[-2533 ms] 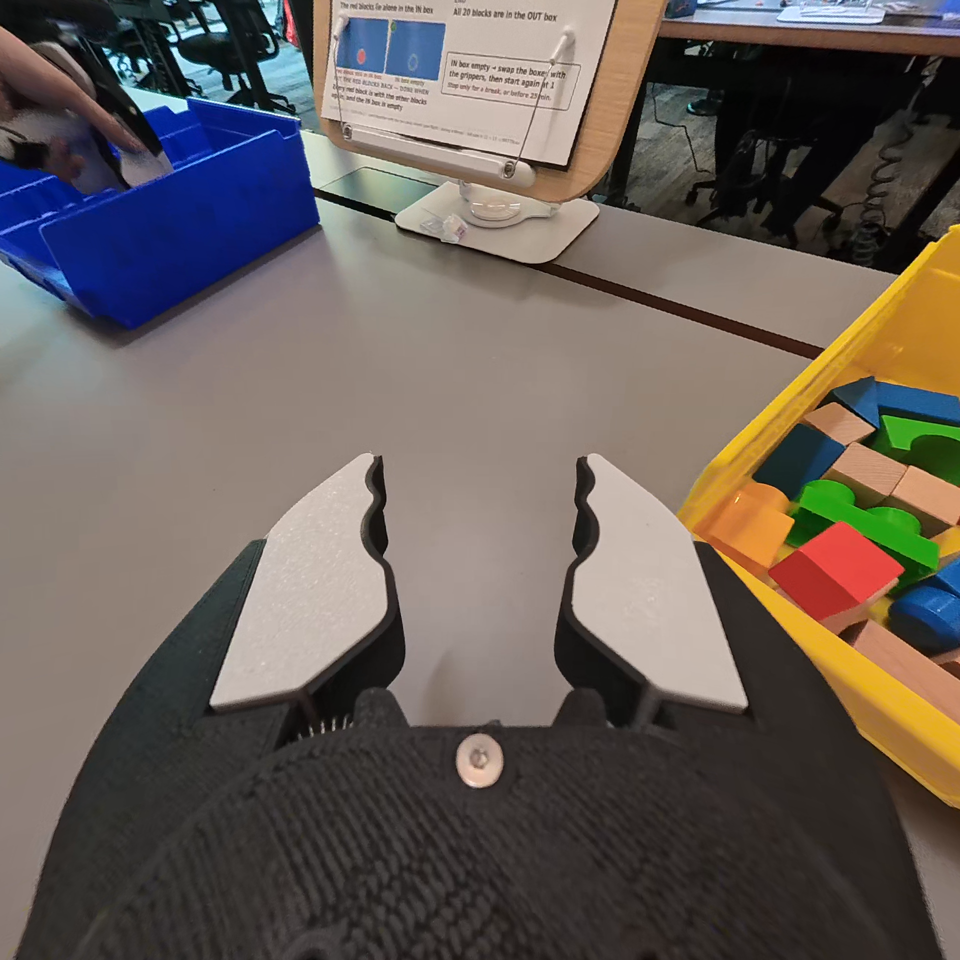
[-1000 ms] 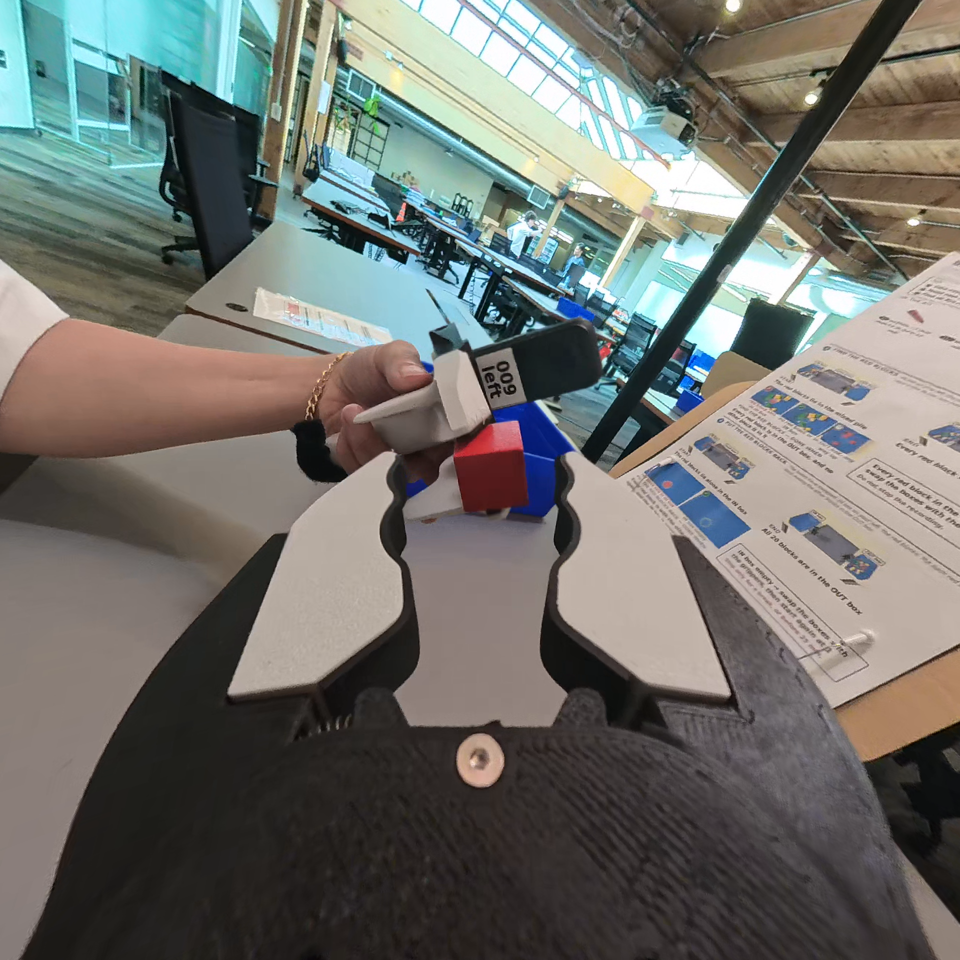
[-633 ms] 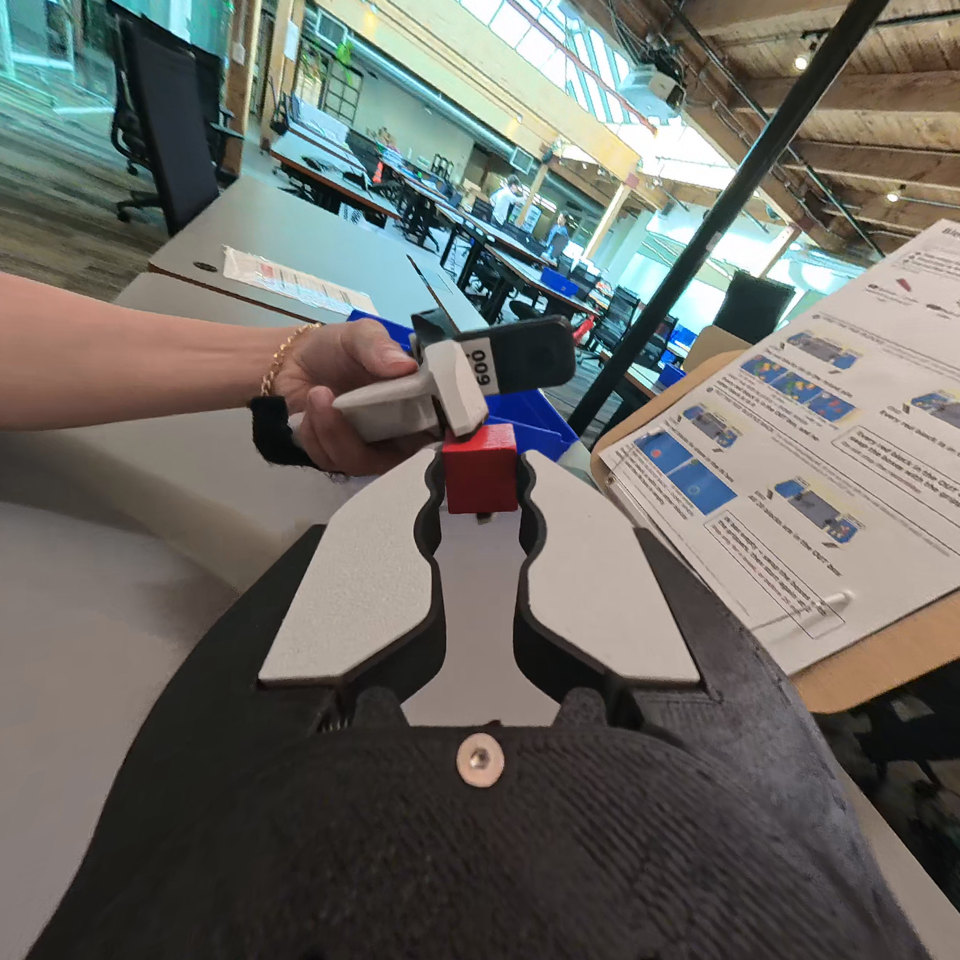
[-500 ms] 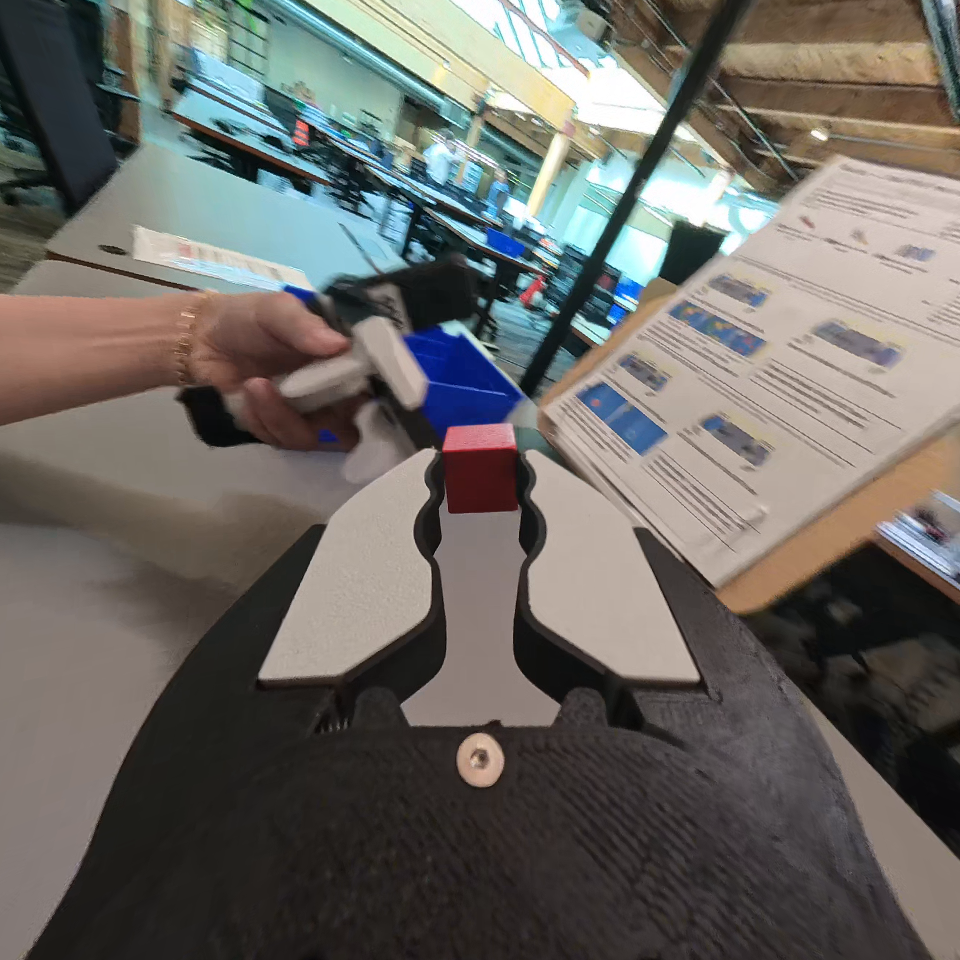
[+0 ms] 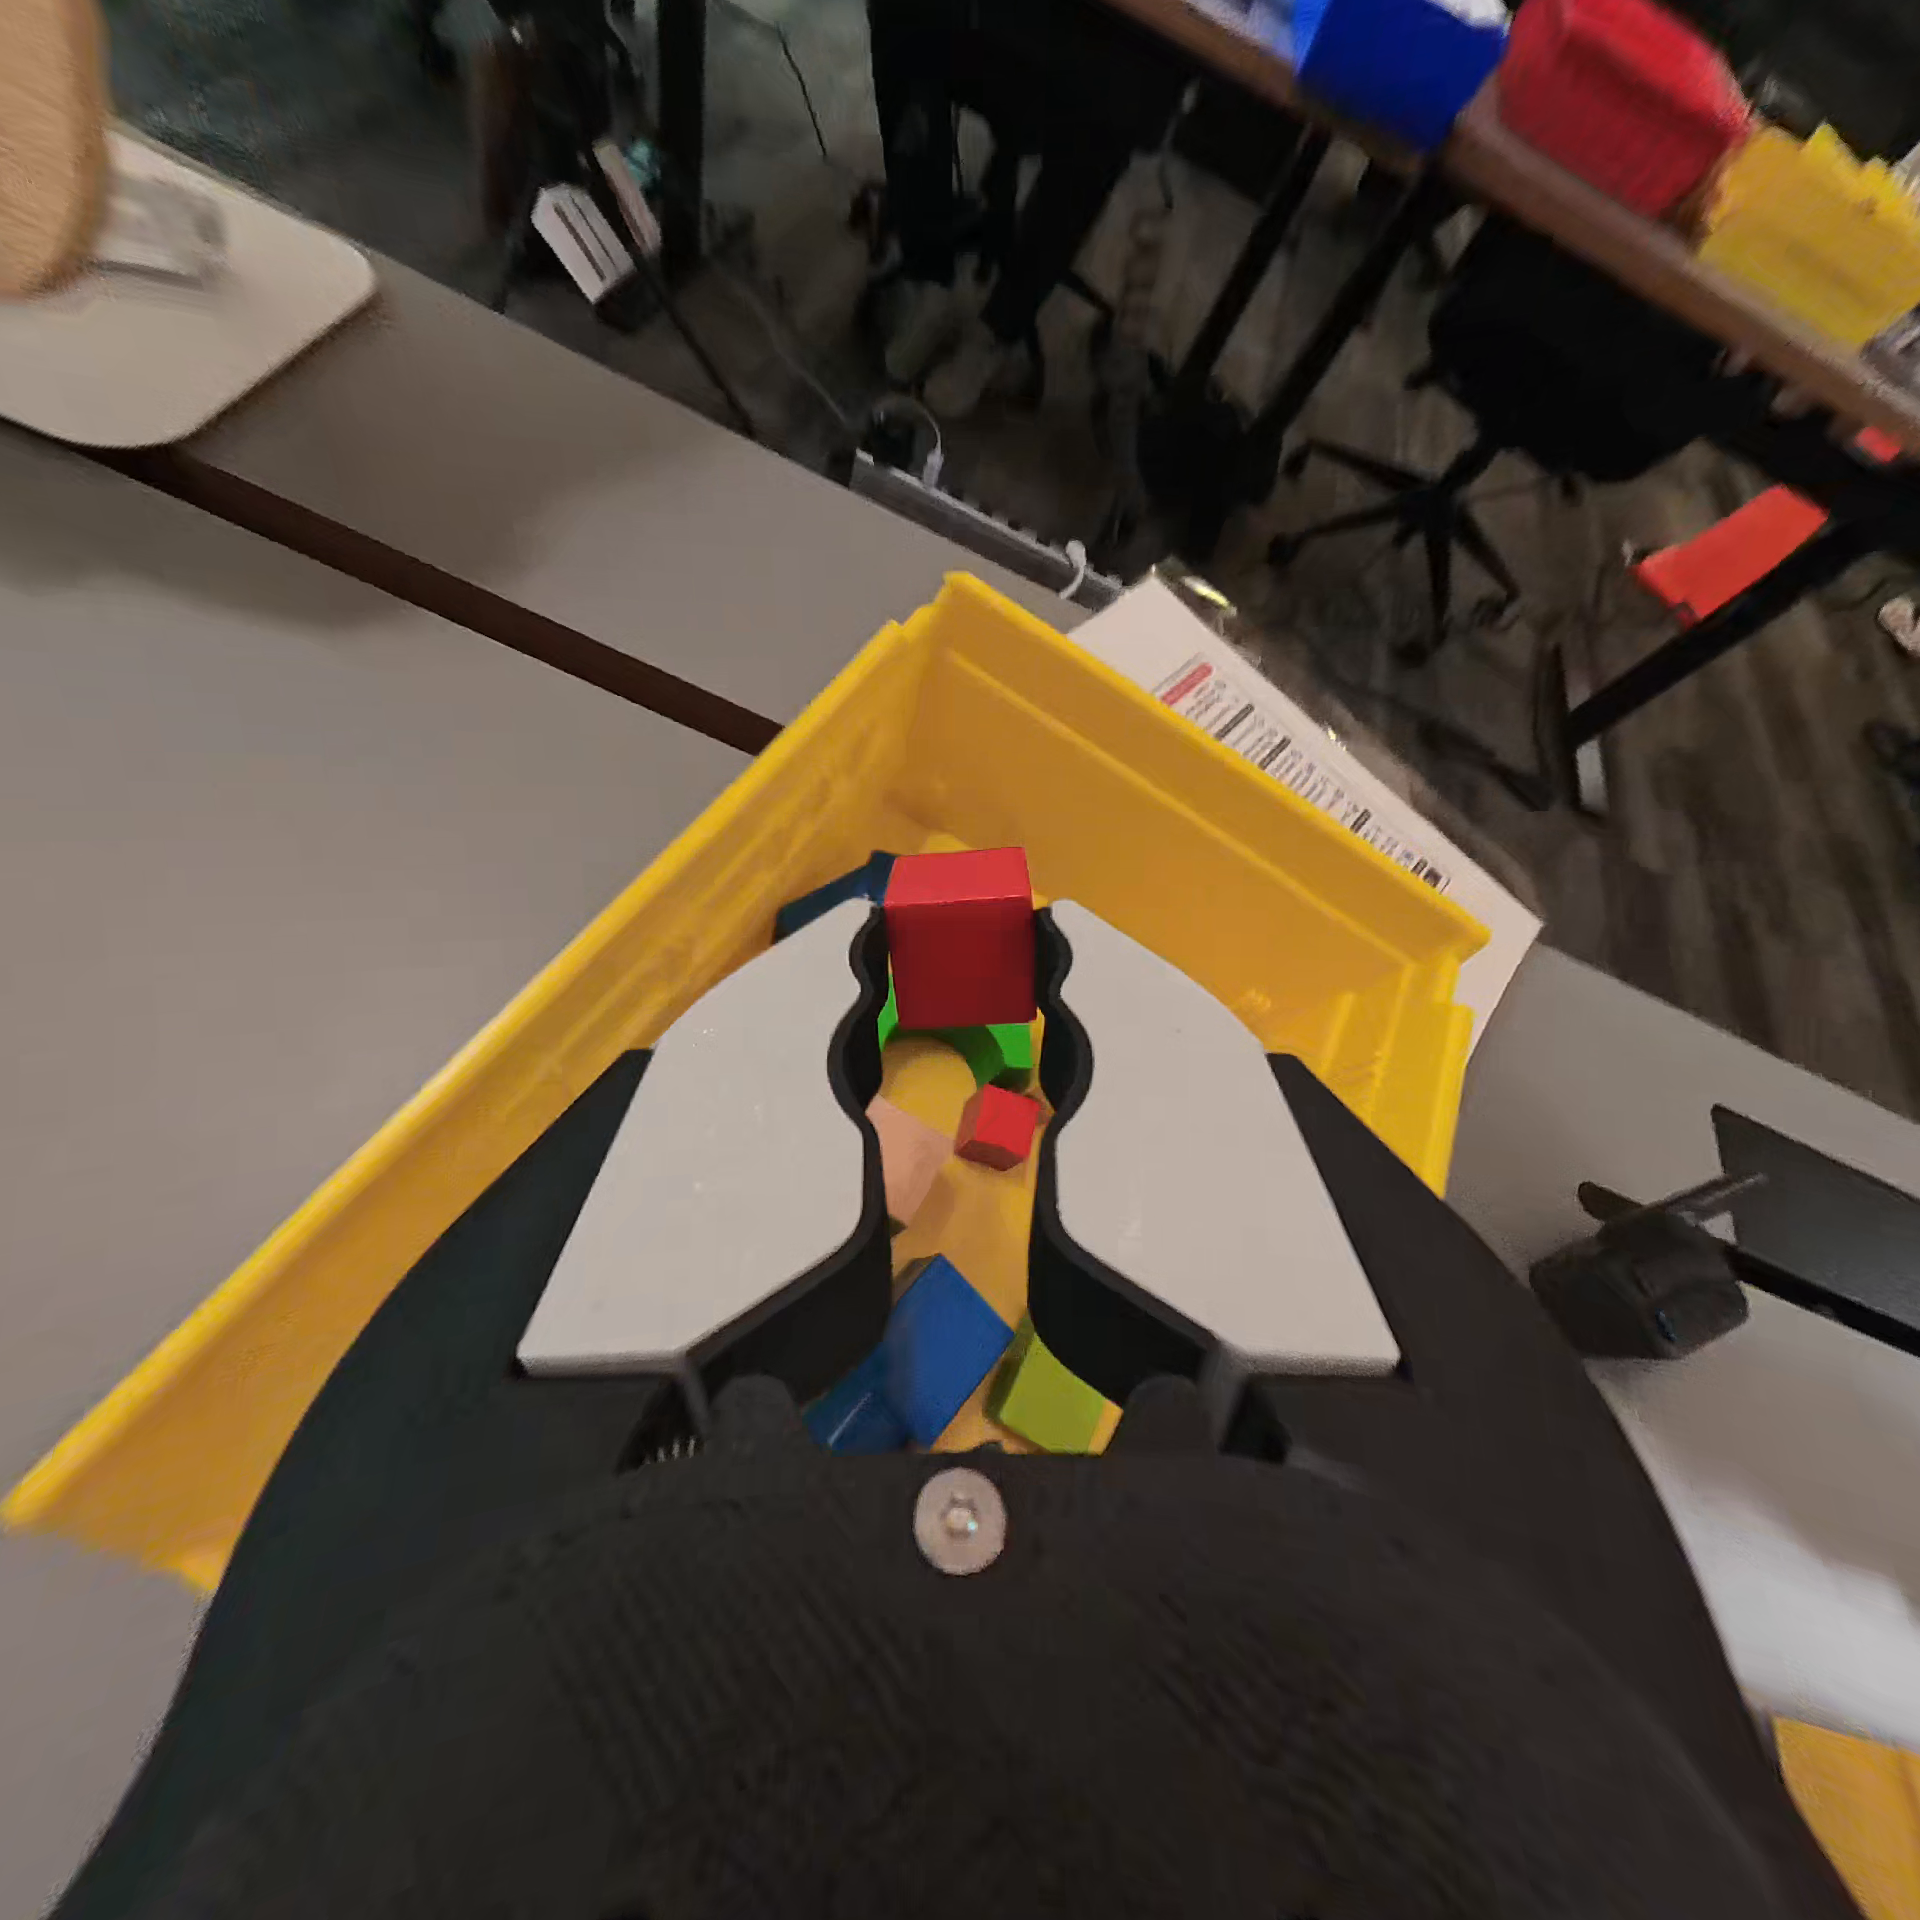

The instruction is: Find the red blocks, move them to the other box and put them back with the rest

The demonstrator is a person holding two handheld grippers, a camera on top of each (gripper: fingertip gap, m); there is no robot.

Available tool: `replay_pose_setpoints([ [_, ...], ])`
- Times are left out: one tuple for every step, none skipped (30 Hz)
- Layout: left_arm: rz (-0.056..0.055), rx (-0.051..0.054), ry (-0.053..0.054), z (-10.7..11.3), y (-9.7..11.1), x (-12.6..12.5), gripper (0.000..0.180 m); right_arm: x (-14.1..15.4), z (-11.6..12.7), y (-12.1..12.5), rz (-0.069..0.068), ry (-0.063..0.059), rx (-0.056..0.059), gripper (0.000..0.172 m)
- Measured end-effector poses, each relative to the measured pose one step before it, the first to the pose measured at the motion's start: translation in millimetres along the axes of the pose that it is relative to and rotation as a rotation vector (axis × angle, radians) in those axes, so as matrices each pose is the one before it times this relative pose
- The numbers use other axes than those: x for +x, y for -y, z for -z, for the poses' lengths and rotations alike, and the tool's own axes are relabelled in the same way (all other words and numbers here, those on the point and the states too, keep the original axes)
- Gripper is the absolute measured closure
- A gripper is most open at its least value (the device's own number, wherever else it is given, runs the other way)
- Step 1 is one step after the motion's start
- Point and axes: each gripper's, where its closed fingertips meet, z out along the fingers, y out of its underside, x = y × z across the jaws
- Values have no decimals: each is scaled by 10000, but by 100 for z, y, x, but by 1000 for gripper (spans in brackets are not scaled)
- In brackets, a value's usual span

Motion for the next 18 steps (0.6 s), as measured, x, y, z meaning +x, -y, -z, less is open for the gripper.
replay_pose_setpoints([
  [-145,-163,212,24,-326,-246,128,220,-1043,-573,-93,116,-272,145],
  [-101,-127,180,54,-265,-230,128,-69,-937,-474,-94,247,-268,145],
  [-67,-86,135,82,-221,-193,128,-23,-827,-265,-61,157,-174,145],
  [-39,-47,95,80,-171,-174,128,138,-741,-79,0,24,-101,145],
  [0,-14,68,62,-124,-174,128,58,-716,-34,11,73,-93,145],
  [51,-15,41,20,-122,-179,128,-88,-737,-115,-61,185,-150,145],
  [92,-37,10,-27,-123,-140,128,43,-650,-236,-123,86,-233,144],
  [103,-50,-12,-48,-119,-97,128,432,-476,-180,-117,-247,-172,133],
  [77,-44,-15,-30,-119,-57,128,326,-237,-157,17,-243,-136,120],
  [30,-14,4,-12,-80,-51,128,-25,15,-70,104,-51,-65,115],
  [-1,2,32,17,-81,-58,128,-179,235,115,81,18,80,115],
  [-24,-11,37,23,-91,-60,128,-186,406,233,50,10,164,116],
  [-32,-33,42,40,-112,-93,128,-160,568,281,8,-25,186,117],
  [-28,-38,62,58,-91,-153,128,-159,714,347,-57,-36,215,118],
  [-28,-28,85,93,-53,-230,128,-264,839,474,-98,2,314,120],
  [-26,9,107,149,36,-296,128,-406,954,538,-82,69,367,122],
  [-11,57,117,203,136,-336,128,-502,1022,528,-117,95,338,123],
  [13,98,129,295,230,-383,128,-617,1083,571,-145,112,343,123],
])
